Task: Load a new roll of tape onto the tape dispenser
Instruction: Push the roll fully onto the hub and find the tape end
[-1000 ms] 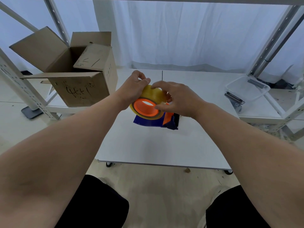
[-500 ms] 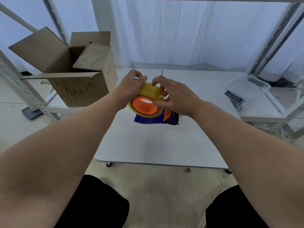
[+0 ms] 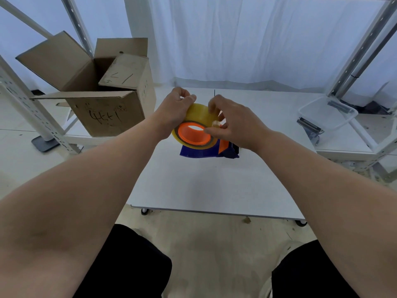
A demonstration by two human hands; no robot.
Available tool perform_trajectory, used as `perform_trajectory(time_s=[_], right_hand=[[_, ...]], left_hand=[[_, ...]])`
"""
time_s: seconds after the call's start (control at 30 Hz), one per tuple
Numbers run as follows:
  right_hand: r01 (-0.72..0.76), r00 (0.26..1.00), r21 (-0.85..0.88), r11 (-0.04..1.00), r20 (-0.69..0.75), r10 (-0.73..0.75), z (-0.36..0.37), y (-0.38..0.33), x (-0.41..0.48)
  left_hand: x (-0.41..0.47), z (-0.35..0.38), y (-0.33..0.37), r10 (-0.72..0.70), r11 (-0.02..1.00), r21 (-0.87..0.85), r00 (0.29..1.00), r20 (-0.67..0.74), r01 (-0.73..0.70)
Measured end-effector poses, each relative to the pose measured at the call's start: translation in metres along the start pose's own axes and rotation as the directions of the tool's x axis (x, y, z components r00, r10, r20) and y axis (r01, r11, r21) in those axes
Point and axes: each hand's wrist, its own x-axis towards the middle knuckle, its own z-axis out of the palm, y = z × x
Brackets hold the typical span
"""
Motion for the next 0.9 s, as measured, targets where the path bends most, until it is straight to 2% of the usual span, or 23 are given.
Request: perform_trajectory(time_s=[0.07, 0.2, 0.37, 0.43, 0.57, 0.63, 0.8, 0.9], right_hand=[[-0.002, 1.000, 0.016, 1.000, 0.023, 0.002, -0.002, -0.002, 0.000], [0.010, 0.997, -0.105, 0.994, 0.074, -0.002, -0.001, 0.000, 0.001], [0.033, 0.999, -0.044, 0.998, -0.025, -0.034, -0.002, -0.005, -0.001], [0.014, 1.000, -0.014, 1.000, -0.023, -0.014, -0.003, -0.006, -0.001], [-0.018, 0.995, -0.033, 0.999, 0.101, 0.021, -0.003, -0.005, 0.000], [-0.006, 0.994, -0.058, 0.998, 0.111, 0.013, -0.001, -0.004, -0.001], [-0.084, 0.996, 0.057, 0.995, -0.015, 0.085, 0.001, -0.003, 0.004], [-0.195, 0.967, 0.067, 0.978, -0.155, 0.203, 0.003, 0.000, 0.011]], left_hand=[[-0.001, -0.001, 0.000, -0.015, 1.000, 0.013, 1.000, 0.014, 0.015], [-0.003, -0.001, 0.000, -0.036, 0.999, 0.011, 0.999, 0.020, 0.035], [-0.002, 0.002, 0.000, -0.061, 0.998, 0.022, 0.998, -0.017, 0.062], [-0.001, 0.003, -0.001, -0.071, 0.997, 0.038, 0.997, -0.018, 0.072], [-0.003, 0.003, -0.004, -0.063, 0.996, 0.066, 0.998, 0.006, 0.062], [-0.003, 0.004, -0.005, -0.046, 0.995, 0.084, 0.999, 0.009, 0.045], [0.001, 0.003, -0.003, -0.037, 0.999, 0.038, 0.999, -0.032, 0.038], [0.000, 0.002, -0.001, -0.026, 1.000, -0.008, 0.997, 0.075, 0.027]])
